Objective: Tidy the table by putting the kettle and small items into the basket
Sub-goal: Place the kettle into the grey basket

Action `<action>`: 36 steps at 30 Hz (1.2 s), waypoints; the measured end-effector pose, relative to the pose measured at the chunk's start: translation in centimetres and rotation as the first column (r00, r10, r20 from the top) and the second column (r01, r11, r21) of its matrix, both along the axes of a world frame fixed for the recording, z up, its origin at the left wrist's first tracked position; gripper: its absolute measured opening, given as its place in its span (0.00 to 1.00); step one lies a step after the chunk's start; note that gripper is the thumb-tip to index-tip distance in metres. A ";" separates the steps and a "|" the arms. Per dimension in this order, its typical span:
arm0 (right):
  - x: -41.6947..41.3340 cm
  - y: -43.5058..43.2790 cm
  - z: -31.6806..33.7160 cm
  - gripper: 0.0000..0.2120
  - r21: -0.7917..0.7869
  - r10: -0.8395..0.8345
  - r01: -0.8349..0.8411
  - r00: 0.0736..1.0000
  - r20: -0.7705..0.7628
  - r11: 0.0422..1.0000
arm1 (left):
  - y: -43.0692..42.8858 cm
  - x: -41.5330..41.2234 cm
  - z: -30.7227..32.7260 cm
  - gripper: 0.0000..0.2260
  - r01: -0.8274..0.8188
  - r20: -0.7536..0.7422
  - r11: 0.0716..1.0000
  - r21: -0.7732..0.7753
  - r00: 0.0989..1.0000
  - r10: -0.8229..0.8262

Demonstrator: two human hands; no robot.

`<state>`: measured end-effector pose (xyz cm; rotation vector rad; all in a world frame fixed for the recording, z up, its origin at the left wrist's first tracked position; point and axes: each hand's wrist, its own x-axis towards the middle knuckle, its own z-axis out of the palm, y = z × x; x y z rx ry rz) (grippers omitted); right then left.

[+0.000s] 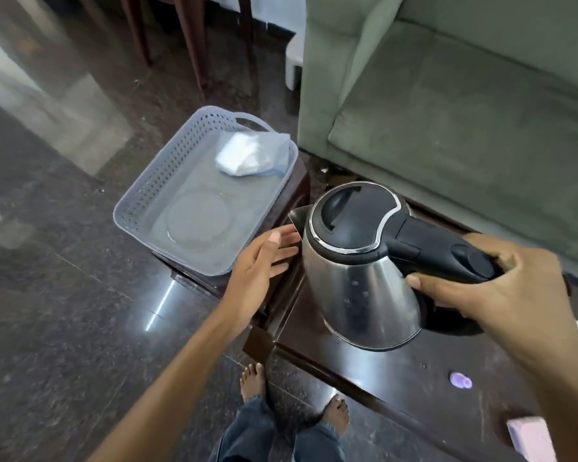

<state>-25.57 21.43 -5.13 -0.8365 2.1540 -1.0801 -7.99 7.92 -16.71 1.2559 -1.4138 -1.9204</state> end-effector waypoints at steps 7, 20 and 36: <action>2.6 -6.1 0.0 0.12 -0.158 0.047 -0.038 0.997 0.057 0.987 | -5.1 2.6 3.2 0.16 -0.082 -0.098 0.987 -0.140 0.993 0.068; 11.1 -20.4 -6.7 0.12 -0.361 0.150 -0.084 0.976 0.159 0.929 | -17.2 9.8 2.4 0.14 -0.448 -0.064 0.834 -0.322 0.889 0.453; 13.6 -21.7 -16.1 0.11 -0.266 0.211 -0.165 0.965 0.157 0.950 | -18.3 11.5 -3.8 0.21 -0.426 0.026 0.878 -0.219 0.897 0.442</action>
